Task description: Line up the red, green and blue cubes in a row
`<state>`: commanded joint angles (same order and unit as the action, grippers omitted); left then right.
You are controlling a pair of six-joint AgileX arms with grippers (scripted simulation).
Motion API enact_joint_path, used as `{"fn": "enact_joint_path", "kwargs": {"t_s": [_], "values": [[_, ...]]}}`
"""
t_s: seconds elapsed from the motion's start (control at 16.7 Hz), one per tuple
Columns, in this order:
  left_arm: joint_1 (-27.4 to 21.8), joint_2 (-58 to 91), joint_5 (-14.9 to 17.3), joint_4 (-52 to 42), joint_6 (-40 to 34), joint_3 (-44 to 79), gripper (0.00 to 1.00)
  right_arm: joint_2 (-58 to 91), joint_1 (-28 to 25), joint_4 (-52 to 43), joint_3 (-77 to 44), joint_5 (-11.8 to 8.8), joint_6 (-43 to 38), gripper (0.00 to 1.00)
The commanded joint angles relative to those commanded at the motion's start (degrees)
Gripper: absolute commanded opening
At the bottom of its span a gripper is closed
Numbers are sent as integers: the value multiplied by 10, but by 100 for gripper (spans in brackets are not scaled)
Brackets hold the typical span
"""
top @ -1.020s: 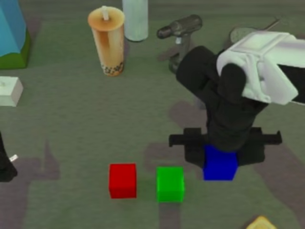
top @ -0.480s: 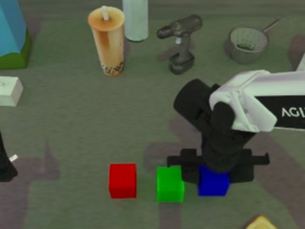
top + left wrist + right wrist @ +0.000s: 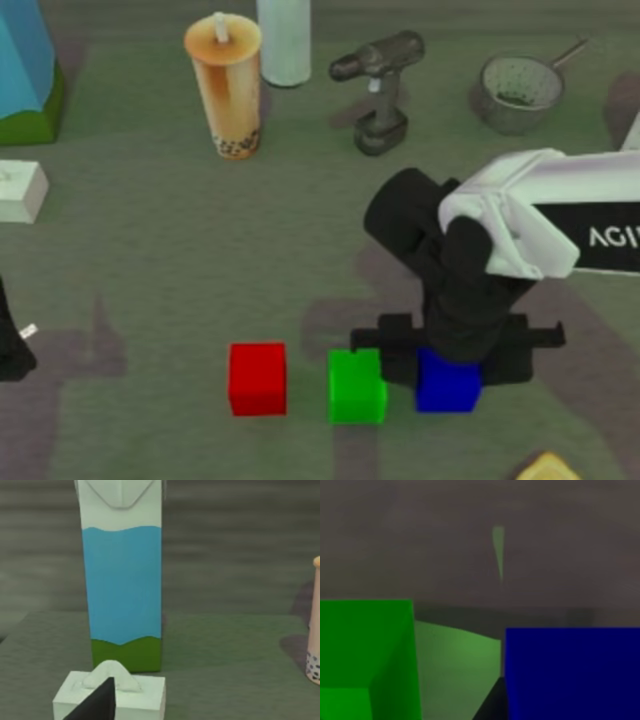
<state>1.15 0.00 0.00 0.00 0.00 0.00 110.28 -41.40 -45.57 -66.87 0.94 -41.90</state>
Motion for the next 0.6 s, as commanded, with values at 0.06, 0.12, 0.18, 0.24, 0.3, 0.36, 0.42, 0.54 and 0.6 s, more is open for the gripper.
{"fn": "enact_joint_path", "kwargs": {"t_s": [0.06, 0.12, 0.18, 0.24, 0.3, 0.36, 0.42, 0.54, 0.6], "values": [[0, 0, 0, 0, 0, 0, 100, 0, 0, 0, 0, 0, 0, 38], [0, 0, 0, 0, 0, 0, 100, 0, 0, 0, 0, 0, 0, 45], [0, 0, 0, 0, 0, 0, 100, 0, 0, 0, 0, 0, 0, 53], [0, 0, 0, 0, 0, 0, 100, 0, 0, 0, 0, 0, 0, 60], [0, 0, 0, 0, 0, 0, 100, 0, 0, 0, 0, 0, 0, 68], [0, 0, 0, 0, 0, 0, 100, 0, 0, 0, 0, 0, 0, 75], [0, 0, 0, 0, 0, 0, 100, 0, 0, 0, 0, 0, 0, 83], [0, 0, 0, 0, 0, 0, 100, 0, 0, 0, 0, 0, 0, 98], [0, 0, 0, 0, 0, 0, 100, 0, 0, 0, 0, 0, 0, 100]]}}
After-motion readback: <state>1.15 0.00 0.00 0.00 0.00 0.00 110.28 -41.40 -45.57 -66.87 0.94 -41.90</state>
